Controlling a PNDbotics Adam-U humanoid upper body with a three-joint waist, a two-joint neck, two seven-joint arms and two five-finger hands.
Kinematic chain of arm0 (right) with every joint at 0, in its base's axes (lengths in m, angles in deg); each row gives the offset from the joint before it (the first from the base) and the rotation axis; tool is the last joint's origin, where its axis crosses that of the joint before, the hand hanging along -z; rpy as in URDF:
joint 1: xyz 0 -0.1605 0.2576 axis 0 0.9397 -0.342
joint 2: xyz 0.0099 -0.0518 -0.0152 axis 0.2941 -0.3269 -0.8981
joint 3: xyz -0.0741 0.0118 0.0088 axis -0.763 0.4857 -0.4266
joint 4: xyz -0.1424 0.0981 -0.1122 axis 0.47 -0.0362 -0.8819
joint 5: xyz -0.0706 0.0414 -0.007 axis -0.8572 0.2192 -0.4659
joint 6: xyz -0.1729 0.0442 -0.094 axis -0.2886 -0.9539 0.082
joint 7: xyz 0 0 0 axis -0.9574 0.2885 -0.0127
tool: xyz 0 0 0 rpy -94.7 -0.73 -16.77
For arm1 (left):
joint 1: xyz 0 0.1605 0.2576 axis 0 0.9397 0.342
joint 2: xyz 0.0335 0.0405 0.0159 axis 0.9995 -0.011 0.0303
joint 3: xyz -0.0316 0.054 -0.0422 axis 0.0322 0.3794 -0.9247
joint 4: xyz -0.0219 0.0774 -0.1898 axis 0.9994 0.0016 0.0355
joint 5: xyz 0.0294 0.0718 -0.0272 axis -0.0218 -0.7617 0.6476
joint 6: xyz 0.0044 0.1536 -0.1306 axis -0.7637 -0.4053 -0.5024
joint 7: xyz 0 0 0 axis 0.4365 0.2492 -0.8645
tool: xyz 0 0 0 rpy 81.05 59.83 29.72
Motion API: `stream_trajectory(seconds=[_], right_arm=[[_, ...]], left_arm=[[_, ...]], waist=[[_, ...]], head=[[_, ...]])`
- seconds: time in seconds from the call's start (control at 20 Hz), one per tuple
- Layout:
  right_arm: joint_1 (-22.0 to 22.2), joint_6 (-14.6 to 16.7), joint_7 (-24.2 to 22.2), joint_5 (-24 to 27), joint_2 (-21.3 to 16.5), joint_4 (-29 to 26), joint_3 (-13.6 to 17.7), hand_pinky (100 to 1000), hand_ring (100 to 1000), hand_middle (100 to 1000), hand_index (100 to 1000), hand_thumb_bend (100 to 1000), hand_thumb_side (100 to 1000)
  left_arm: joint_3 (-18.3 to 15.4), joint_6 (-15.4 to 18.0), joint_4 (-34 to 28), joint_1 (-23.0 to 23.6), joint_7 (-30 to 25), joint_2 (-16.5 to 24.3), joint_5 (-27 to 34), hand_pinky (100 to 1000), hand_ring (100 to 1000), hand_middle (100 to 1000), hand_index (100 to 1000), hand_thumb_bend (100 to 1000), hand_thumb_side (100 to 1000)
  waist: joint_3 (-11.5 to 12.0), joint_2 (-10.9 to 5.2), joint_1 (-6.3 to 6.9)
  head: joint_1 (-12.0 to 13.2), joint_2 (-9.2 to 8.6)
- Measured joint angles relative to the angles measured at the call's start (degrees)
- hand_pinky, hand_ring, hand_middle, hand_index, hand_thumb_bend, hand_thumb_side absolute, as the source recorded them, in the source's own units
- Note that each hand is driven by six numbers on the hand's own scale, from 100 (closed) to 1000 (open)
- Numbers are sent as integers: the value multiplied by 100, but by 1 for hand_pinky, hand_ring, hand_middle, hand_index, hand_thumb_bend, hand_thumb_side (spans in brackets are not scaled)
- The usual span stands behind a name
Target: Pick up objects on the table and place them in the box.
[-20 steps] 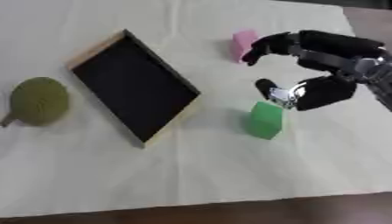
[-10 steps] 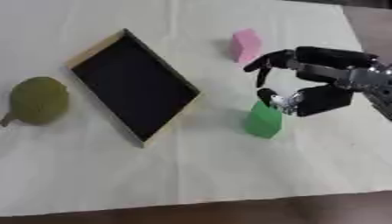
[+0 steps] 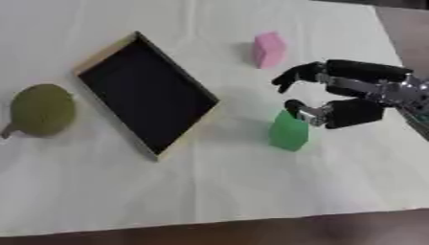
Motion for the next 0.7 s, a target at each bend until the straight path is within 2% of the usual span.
stream_trajectory(seconds=[0.4, 0.65, 0.7], right_arm=[[153, -57, 33, -223, 157, 82, 61, 1000, 1000, 806, 956, 100, 898], [211, -24, 108, -390, 269, 131, 78, 1000, 1000, 801, 949, 100, 715], [229, -6, 121, -412, 297, 135, 90, 1000, 1000, 801, 948, 100, 707]], left_arm=[[0, -7, 0, 0, -4, 0, 0, 689, 783, 793, 818, 100, 644], [0, -20, 0, 0, -17, 0, 0, 689, 784, 794, 818, 100, 645], [0, -23, 0, 0, -19, 0, 0, 689, 784, 794, 818, 100, 645]], waist=[[-22, 1, 8], [-22, 9, 9], [-22, 13, 10]], head=[[5, 0], [14, 0], [19, 0]])
